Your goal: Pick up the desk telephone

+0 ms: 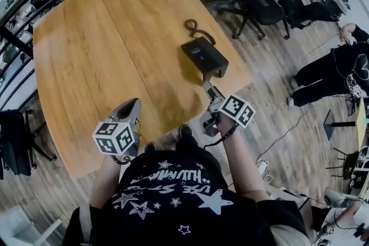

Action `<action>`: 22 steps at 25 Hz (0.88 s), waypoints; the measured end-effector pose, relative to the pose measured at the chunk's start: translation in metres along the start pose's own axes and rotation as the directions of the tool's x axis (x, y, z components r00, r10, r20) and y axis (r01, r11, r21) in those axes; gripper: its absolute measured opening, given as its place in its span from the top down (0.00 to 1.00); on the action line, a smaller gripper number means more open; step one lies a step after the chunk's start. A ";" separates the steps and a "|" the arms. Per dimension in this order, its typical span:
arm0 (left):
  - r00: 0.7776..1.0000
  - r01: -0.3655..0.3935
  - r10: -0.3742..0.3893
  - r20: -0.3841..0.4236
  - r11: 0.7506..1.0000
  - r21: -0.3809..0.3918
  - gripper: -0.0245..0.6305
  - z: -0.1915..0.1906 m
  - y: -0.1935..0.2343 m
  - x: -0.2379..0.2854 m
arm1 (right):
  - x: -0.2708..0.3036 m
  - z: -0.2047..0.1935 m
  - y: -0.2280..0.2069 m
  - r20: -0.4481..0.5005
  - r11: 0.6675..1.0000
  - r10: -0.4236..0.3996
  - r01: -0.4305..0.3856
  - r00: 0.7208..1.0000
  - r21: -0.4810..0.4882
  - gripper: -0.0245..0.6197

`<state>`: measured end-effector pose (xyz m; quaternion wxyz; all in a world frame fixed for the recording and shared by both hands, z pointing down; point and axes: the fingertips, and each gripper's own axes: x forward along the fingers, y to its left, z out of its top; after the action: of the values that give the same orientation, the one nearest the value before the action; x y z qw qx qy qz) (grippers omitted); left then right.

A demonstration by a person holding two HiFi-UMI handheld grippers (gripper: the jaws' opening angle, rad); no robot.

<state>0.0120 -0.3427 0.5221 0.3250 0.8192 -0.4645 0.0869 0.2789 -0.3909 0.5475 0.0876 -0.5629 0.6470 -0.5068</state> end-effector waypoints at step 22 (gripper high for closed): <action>0.980 -0.194 0.197 0.038 0.978 -0.076 0.96 -0.001 -0.033 0.041 | 0.080 0.058 -0.043 -0.043 0.954 0.123 -0.106 0.992 0.280 0.55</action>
<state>0.0623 -0.3595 0.5261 0.3336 0.7590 -0.5529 0.0832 0.3176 -0.4823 0.5891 0.1753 -0.4914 0.6035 -0.6029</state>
